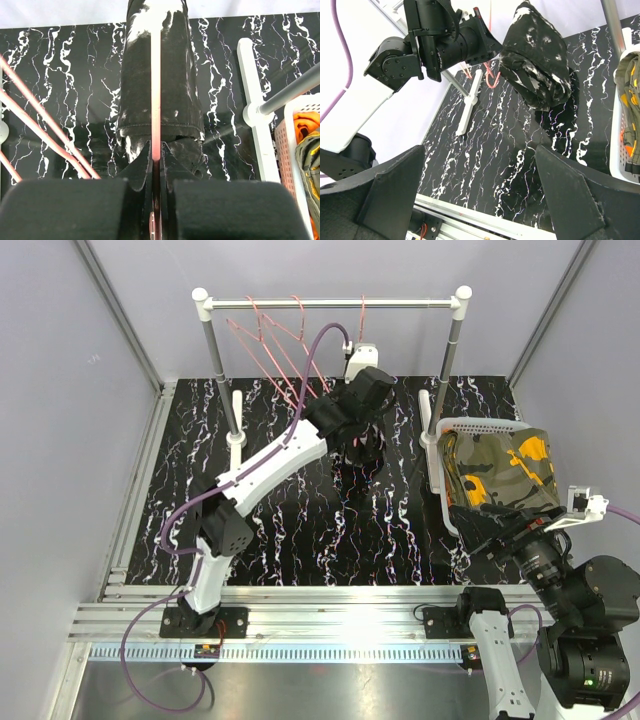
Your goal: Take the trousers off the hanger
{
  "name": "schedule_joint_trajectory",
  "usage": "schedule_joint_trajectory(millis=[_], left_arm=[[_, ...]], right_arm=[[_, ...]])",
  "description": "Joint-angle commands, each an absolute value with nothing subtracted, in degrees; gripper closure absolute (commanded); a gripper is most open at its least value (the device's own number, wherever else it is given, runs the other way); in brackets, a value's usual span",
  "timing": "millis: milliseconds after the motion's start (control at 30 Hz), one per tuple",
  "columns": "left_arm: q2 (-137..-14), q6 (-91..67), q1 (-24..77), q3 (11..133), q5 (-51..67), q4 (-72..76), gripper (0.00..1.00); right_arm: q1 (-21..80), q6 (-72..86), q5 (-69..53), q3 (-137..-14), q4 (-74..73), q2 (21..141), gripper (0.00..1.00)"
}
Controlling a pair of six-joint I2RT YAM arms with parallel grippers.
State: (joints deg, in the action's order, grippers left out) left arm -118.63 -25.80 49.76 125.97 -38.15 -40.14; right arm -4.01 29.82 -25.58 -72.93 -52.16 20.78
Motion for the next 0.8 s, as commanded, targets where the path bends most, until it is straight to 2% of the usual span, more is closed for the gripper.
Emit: schedule_joint_trajectory(millis=[0, 333, 633, 767], left_arm=[[-115.32, -26.63, 49.92, 127.00, -38.14, -38.49, 1.00], [-107.94, -24.44, 50.01, 128.57, -29.98, -34.81, 1.00], [-107.49, -21.10, 50.01, 132.80, -26.28, -30.15, 1.00], [-105.04, -20.74, 50.18, 130.70, -23.74, -26.55, 1.00]], right_arm=[[-3.78, 30.59, -27.60, -73.21, -49.83, 21.53, 0.01], [-3.69, 27.79, -27.07, -74.70, -50.54, 22.14, 0.01], [-3.16, 23.91, -24.87, -74.36, -51.33, 23.90, 0.00], [-1.59, 21.10, -23.73, -73.31, -50.54, 24.87, 0.00]])
